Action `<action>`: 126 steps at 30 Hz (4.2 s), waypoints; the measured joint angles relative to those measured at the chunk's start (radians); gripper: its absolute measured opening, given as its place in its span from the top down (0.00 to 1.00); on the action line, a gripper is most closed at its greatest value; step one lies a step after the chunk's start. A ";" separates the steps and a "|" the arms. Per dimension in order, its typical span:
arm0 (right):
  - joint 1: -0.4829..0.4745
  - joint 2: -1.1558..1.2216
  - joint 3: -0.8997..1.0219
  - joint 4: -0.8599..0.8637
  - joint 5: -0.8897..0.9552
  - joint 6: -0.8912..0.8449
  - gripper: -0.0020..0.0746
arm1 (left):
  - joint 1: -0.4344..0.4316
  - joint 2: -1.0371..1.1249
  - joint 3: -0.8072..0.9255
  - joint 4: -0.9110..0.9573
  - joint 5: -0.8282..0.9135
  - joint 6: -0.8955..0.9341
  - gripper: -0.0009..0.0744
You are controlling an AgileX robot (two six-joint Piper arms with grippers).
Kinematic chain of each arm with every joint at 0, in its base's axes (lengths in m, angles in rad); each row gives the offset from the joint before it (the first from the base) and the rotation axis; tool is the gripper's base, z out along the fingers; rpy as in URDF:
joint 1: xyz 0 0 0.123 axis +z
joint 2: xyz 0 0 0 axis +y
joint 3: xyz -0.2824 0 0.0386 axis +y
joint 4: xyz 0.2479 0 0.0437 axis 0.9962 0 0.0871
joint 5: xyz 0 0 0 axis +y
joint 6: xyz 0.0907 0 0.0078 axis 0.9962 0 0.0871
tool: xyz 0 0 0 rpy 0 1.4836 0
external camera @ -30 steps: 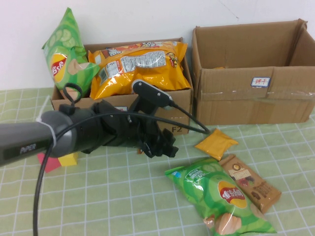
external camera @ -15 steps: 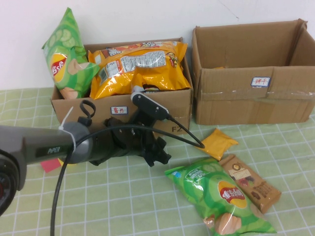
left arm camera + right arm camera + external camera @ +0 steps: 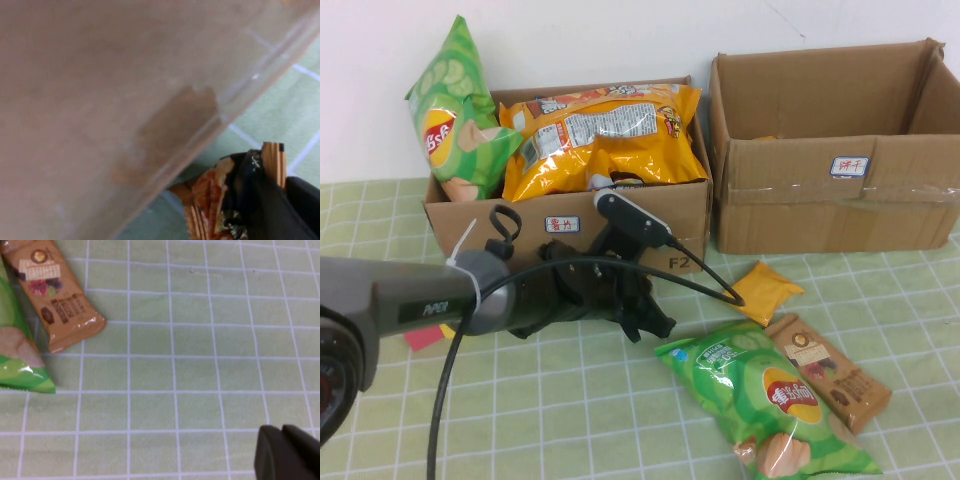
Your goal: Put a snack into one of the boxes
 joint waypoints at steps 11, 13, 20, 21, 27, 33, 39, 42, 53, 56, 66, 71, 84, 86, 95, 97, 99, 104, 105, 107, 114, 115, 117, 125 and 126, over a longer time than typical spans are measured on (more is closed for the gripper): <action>0.000 0.000 0.002 -0.003 -0.051 0.004 0.97 | -0.004 -0.161 0.000 -0.018 0.149 0.000 0.97; 0.000 0.000 0.005 -0.003 -0.053 0.004 0.97 | -0.004 -0.209 0.000 -0.051 0.149 0.001 0.97; 0.000 0.000 0.006 -0.004 -0.064 0.008 0.97 | -0.004 -0.317 -0.135 -0.268 0.149 0.012 0.97; 0.000 0.000 0.006 -0.004 -0.065 0.010 0.97 | -0.004 -0.317 -0.180 -0.299 0.143 0.028 0.97; 0.000 0.000 0.006 -0.004 -0.110 0.030 0.97 | -0.034 -0.200 -0.479 -0.427 0.107 0.148 0.97; 0.000 0.000 0.006 -0.006 -0.142 0.034 0.97 | -0.080 0.059 -0.772 -0.444 0.102 0.241 0.73; 0.000 0.000 0.006 -0.006 -0.149 0.037 0.97 | -0.087 0.210 -0.897 -0.437 0.147 0.255 0.21; 0.000 0.000 0.006 -0.006 -0.149 0.038 0.97 | -0.087 0.196 -0.903 -0.377 0.177 0.260 0.22; 0.000 0.000 0.006 -0.005 -0.152 0.038 0.97 | -0.090 -0.031 -0.919 0.773 0.760 -0.421 0.95; 0.000 0.000 0.006 0.023 -0.175 0.031 0.97 | -0.090 -0.063 -0.919 1.061 0.992 -0.685 0.98; 0.000 0.000 0.015 0.325 -0.202 -0.301 0.97 | -0.094 -0.331 -0.676 1.357 1.058 -1.027 0.99; 0.000 0.000 0.046 0.569 -0.219 -0.590 0.97 | -0.105 -0.636 -0.281 1.390 0.854 -1.168 0.99; 0.000 0.000 0.060 0.831 -0.282 -0.837 0.97 | -0.107 -1.521 0.659 1.469 0.199 -1.309 0.99; 0.000 0.000 0.060 0.833 -0.297 -0.837 0.97 | -0.107 -1.648 0.719 1.473 0.194 -1.311 0.99; 0.000 0.000 0.060 0.837 -0.316 -0.839 0.97 | -0.107 -1.992 0.766 1.482 0.430 -1.391 0.99; 0.000 0.000 0.060 0.837 -0.306 -0.839 0.97 | -0.107 -1.986 0.766 1.482 0.448 -1.413 0.99; 0.000 0.000 0.060 0.837 -0.300 -0.839 0.97 | -0.107 -1.966 0.766 1.478 0.457 -1.431 0.99; 0.000 0.000 0.060 0.837 -0.293 -0.839 0.97 | -0.107 -1.933 0.766 1.452 0.464 -1.493 0.99; 0.000 0.000 0.060 0.837 -0.291 -0.839 0.97 | -0.107 -1.929 0.766 1.448 0.464 -1.498 0.99; 0.000 0.000 0.060 0.839 -0.291 -0.839 0.97 | -0.107 -1.929 0.767 1.446 0.464 -1.500 0.99; 0.000 0.000 0.060 0.839 -0.291 -0.839 0.97 | -0.107 -1.929 0.767 1.446 0.465 -1.504 0.99; 0.000 0.000 0.060 0.839 -0.291 -0.839 0.97 | -0.107 -1.929 0.767 1.446 0.465 -1.504 0.99; 0.000 0.000 0.060 0.839 -0.291 -0.839 0.97 | -0.107 -1.929 0.767 1.449 0.471 -1.504 0.99; 0.000 0.000 0.060 0.858 -0.289 -0.839 0.97 | 0.056 -1.938 1.001 1.555 0.379 -1.600 0.99; 0.000 0.000 0.060 0.860 -0.289 -0.839 0.97 | 0.096 -1.938 1.032 1.503 0.358 -1.576 0.99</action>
